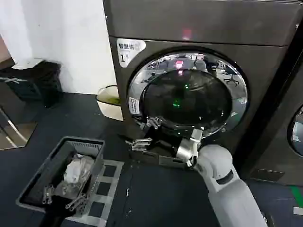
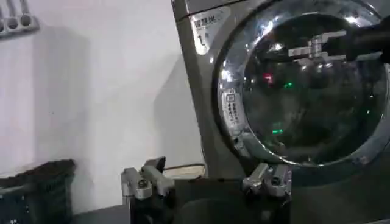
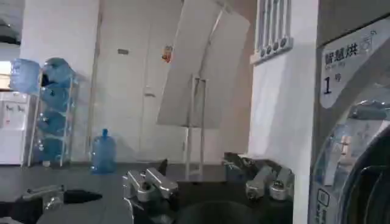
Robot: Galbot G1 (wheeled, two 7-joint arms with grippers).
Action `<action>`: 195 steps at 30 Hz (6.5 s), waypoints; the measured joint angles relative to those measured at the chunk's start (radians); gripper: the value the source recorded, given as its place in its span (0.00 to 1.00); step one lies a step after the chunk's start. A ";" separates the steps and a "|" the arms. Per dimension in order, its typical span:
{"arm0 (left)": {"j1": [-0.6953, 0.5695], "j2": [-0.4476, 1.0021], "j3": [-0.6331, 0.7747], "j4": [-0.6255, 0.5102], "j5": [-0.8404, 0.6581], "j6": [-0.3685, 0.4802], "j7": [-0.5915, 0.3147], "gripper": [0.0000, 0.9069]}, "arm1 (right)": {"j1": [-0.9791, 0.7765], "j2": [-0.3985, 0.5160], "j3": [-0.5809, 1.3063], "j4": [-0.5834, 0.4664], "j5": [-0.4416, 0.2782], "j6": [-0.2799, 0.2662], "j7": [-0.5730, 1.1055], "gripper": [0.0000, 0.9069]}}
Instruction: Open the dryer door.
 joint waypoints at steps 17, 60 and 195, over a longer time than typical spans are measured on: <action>-0.024 0.007 -0.001 0.019 0.010 0.059 0.018 1.00 | 0.124 -0.009 -0.067 -0.305 -0.098 0.152 0.078 1.00; -0.188 0.126 -0.156 0.078 -0.206 0.399 0.091 1.00 | 0.253 -0.009 -0.204 -0.439 0.045 0.087 -0.193 1.00; -1.505 0.411 1.436 0.819 -0.783 -0.234 -0.117 1.00 | -0.963 -0.382 1.987 -0.248 0.163 -0.007 0.562 1.00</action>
